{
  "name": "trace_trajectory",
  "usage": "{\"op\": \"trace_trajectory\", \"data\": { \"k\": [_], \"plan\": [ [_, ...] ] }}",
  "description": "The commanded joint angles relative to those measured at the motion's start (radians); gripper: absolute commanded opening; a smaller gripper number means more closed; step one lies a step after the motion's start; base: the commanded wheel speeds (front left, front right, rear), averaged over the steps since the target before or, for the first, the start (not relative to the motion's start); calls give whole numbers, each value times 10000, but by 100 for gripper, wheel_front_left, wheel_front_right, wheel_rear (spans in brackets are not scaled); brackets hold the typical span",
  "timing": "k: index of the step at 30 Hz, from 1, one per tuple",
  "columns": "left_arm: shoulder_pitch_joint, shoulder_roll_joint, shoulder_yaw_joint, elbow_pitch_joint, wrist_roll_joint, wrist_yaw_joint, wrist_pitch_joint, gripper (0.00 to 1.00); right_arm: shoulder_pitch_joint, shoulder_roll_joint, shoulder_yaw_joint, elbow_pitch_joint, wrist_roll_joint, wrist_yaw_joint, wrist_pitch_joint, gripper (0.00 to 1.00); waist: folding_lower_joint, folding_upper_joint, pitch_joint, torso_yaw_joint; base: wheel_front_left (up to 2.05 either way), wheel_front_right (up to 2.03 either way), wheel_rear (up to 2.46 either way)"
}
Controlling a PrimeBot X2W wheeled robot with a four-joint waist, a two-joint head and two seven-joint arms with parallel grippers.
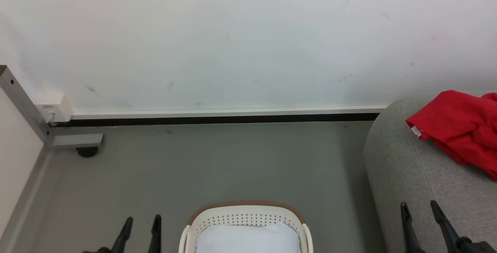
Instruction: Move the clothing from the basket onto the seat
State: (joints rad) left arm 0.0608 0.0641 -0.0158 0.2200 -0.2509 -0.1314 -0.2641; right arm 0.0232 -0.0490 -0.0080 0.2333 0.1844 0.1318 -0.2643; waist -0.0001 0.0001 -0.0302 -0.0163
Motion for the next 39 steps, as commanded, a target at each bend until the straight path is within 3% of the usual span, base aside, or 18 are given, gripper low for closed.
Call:
{"op": "trace_trajectory", "data": {
  "k": [1,7,8,13,39],
  "plan": [
    [36,-1,-17,-5,-41,18,-3,100,81,-30,-27,40,-39,-25,1,100,1,-1,7,-39,0,0,0],
    [-29,39,-165,13,-72,16,-3,100,82,-29,-58,67,-43,-23,1,100,1,-1,17,-114,0,0,0],
    [-11,15,-193,5,-30,0,0,0,1,2,-26,45,-7,0,0,0,1,-1,17,-115,0,0,0],
    [95,-60,-255,390,-126,-4,32,0,110,74,14,408,99,2,26,0,1,-1,19,-116,0,0,0],
    [-518,-77,260,329,-4503,0,1249,0,-390,-14,-280,287,4746,-3,1196,0,1,-1,85,-58,0,0,0]
  ]
}}
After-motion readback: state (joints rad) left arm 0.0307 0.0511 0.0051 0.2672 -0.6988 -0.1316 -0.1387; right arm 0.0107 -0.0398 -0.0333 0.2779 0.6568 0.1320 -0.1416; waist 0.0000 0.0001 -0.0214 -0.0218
